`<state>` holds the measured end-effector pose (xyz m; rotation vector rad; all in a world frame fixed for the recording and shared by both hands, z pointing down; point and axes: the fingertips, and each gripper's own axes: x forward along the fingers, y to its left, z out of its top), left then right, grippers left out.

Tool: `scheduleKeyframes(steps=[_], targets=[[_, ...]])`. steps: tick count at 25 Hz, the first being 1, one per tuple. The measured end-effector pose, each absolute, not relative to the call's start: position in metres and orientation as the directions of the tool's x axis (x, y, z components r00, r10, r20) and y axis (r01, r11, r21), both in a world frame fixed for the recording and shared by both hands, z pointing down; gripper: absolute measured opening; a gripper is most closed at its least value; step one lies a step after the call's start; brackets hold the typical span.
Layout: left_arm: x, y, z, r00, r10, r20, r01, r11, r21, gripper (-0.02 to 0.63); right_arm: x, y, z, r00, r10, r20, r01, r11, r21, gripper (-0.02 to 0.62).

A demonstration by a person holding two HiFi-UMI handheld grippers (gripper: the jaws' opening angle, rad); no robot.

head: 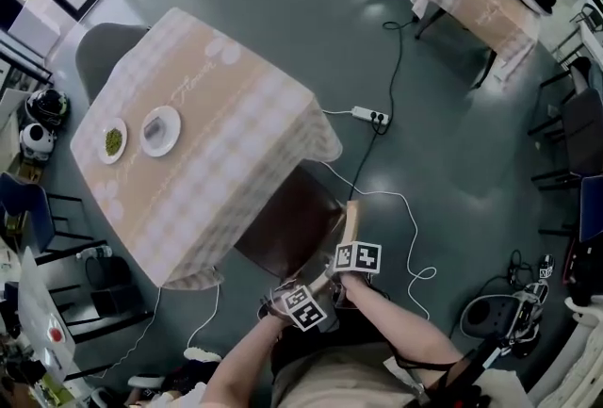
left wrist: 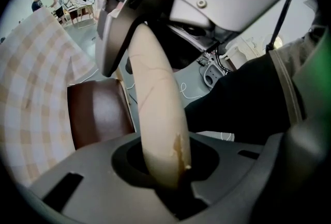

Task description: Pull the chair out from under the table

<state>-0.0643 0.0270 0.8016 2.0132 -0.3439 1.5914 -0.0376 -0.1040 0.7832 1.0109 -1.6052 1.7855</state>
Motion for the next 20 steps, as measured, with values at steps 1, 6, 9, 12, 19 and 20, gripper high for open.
scheduleKeyframes(steps=[1,6,9,12,19,20], targets=[[-0.0634,0.0266,0.8017,0.263,0.127,0.956,-0.516,-0.819,0.251,0.089,-0.0369,-0.1040,0.7833,-0.582,-0.091,0.808,-0.794,-0.150,-0.589,0.179],[-0.0645,0.0290,0.8031,0.251,0.117,0.961,-0.521,-0.821,0.235,0.089,-0.0373,-0.1014,0.7843,-0.589,-0.080,0.804,-0.790,-0.150,-0.594,0.181],[-0.0678,0.0248,0.8034,0.248,0.104,0.963,-0.521,-0.824,0.223,0.087,-0.0406,-0.1052,0.7837,-0.589,-0.095,0.803,-0.787,-0.159,-0.596,0.179],[-0.0651,0.0264,0.8036,0.253,0.099,0.962,-0.525,-0.821,0.222,0.087,-0.0388,-0.1042,0.7850,-0.587,-0.104,0.803,-0.786,-0.165,-0.595,0.176],[-0.0604,0.0280,0.8038,0.264,0.087,0.961,-0.508,-0.834,0.215,0.088,-0.0338,-0.1018,0.7844,-0.586,-0.137,0.799,-0.776,-0.190,-0.602,0.175],[-0.0598,0.0290,0.8033,0.267,0.086,0.960,-0.499,-0.839,0.215,0.089,-0.0327,-0.1002,0.7837,-0.581,-0.140,0.801,-0.777,-0.195,-0.598,0.175]])
